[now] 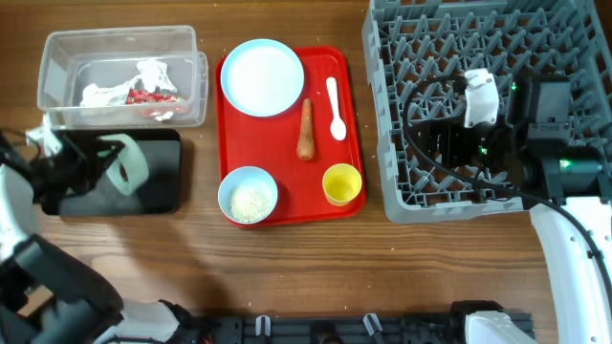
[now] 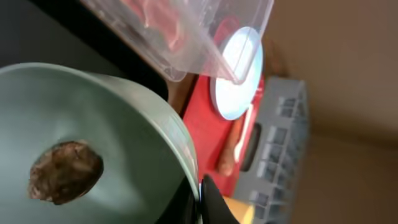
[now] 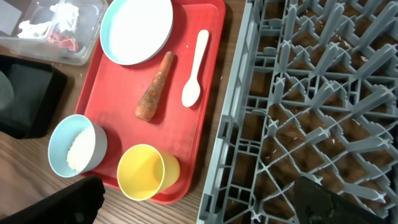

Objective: Sort waste into correct bins and load items into the dishwasher rack
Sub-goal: 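Tip green bowl over black tray to dump mushroom, then set empty green bowl back on red tray with left gripper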

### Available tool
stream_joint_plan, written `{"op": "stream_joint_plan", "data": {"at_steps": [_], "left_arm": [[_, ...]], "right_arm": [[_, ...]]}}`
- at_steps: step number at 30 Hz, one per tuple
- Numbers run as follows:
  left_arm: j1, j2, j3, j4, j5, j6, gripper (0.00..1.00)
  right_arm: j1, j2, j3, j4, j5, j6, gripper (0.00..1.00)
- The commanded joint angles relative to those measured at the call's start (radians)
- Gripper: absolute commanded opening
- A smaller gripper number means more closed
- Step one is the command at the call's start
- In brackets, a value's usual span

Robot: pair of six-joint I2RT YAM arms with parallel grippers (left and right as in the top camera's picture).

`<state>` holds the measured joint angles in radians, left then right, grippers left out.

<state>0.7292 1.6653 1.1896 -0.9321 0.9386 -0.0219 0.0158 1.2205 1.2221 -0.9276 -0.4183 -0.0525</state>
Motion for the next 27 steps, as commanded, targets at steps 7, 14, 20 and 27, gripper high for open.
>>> {"op": "stream_joint_plan", "data": {"at_steps": [7, 14, 20, 27], "left_arm": [[0.166, 0.154, -0.042, 0.08, 0.638, 0.067, 0.04], [0.163, 0.154, -0.042, 0.08, 0.631, 0.067, 0.04], [-0.009, 0.054, -0.007, 0.081, 0.47, 0.005, 0.04], [-0.477, -0.193, 0.145, 0.159, -0.153, -0.245, 0.04]], "right_arm": [[-0.002, 0.002, 0.019, -0.005, -0.001, 0.004, 1.0], [-0.002, 0.002, 0.019, -0.006, -0.001, 0.004, 1.0], [-0.002, 0.002, 0.019, -0.003, -0.001, 0.004, 1.0], [-0.002, 0.002, 0.019, -0.002, -0.001, 0.004, 1.0]]}}
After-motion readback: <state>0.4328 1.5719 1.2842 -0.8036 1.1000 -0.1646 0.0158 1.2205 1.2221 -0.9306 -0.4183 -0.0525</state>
